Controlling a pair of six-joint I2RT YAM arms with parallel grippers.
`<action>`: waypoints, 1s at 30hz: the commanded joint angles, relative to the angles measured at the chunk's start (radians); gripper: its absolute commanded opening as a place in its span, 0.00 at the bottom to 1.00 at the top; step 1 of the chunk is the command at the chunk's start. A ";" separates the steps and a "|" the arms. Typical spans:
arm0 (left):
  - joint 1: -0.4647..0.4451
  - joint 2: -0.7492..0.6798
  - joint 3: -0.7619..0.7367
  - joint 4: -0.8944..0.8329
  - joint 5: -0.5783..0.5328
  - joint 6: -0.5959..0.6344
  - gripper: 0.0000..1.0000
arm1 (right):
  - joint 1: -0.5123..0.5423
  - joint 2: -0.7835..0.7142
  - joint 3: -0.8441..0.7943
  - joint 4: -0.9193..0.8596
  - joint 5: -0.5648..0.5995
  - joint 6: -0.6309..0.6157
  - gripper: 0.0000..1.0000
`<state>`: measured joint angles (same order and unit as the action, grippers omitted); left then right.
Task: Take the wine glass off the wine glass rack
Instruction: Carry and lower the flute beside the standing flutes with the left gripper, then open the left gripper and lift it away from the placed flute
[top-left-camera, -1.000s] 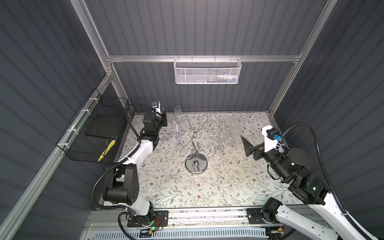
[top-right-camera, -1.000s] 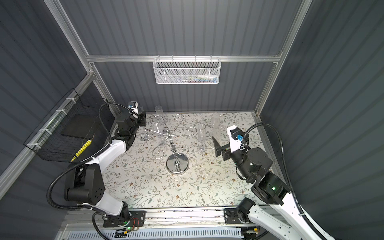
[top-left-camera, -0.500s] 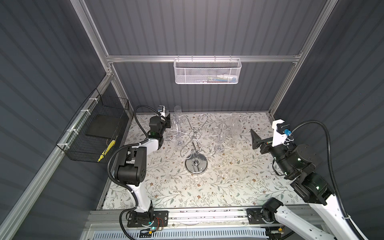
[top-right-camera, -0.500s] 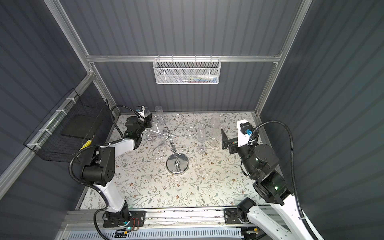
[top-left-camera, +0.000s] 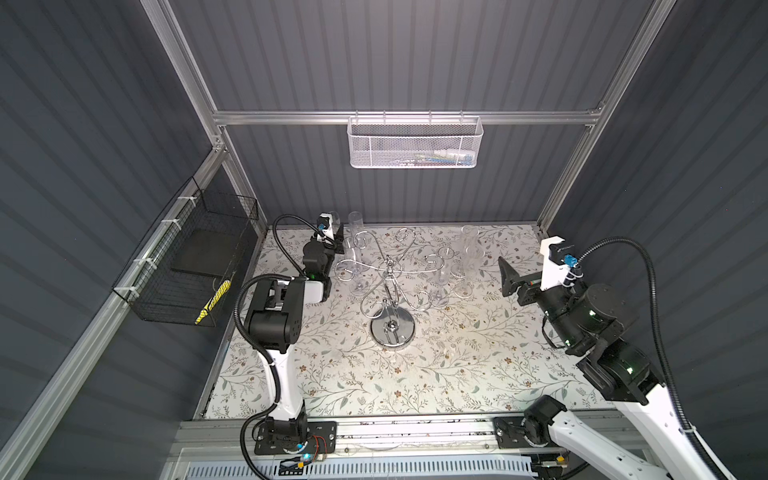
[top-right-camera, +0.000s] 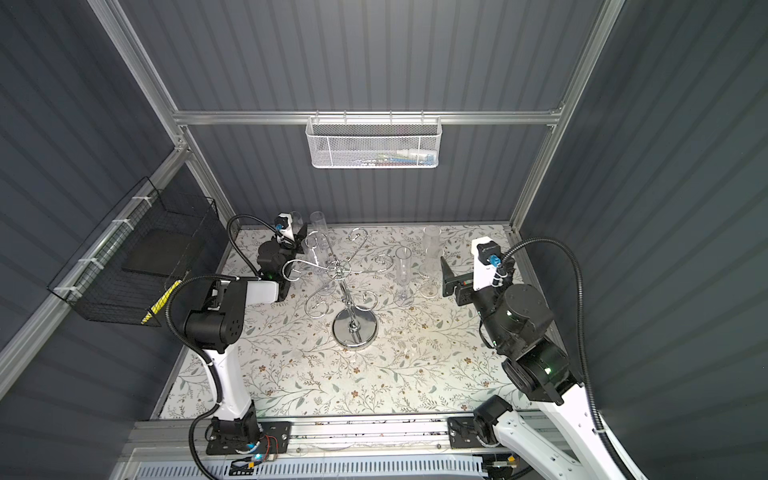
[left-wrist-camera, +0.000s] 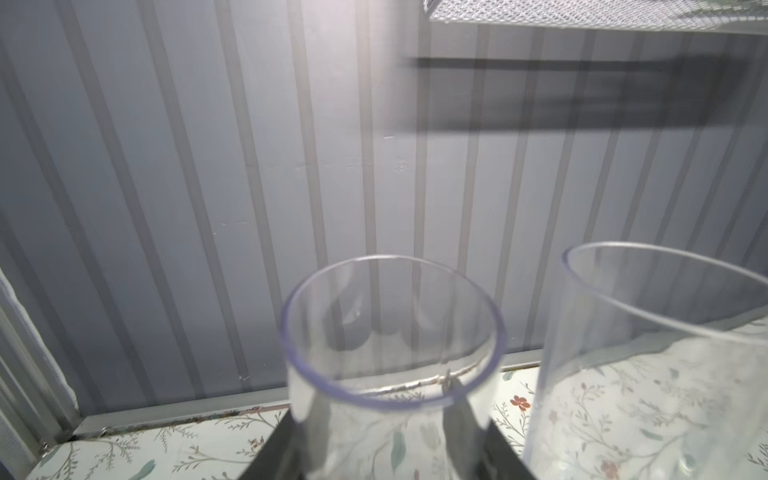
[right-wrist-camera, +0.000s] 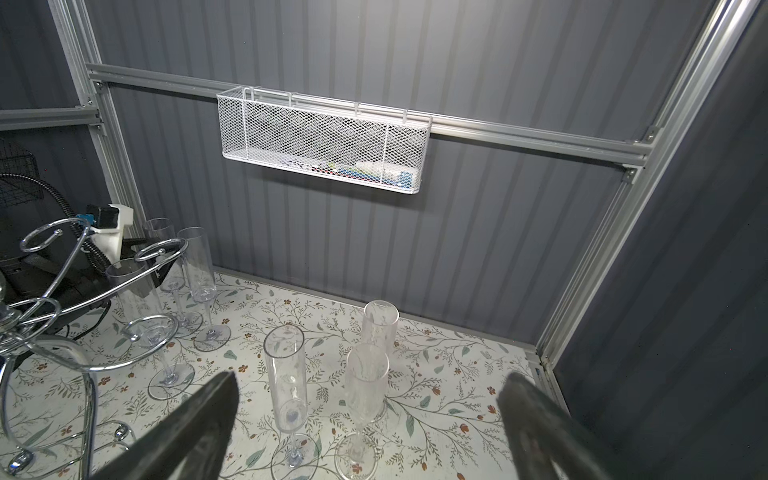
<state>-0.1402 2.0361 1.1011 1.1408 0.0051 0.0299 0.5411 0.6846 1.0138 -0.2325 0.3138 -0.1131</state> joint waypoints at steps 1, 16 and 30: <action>0.010 0.004 0.024 0.071 0.011 0.029 0.45 | -0.004 -0.002 0.026 0.010 -0.007 0.007 0.99; 0.017 0.009 0.030 -0.005 0.019 -0.008 0.53 | -0.009 0.006 0.019 0.006 -0.023 0.009 0.99; 0.018 0.001 0.036 -0.054 0.029 -0.015 0.68 | -0.010 0.011 0.012 0.005 -0.027 0.011 0.99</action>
<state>-0.1291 2.0380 1.1114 1.0935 0.0242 0.0181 0.5354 0.6956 1.0161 -0.2333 0.2943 -0.1123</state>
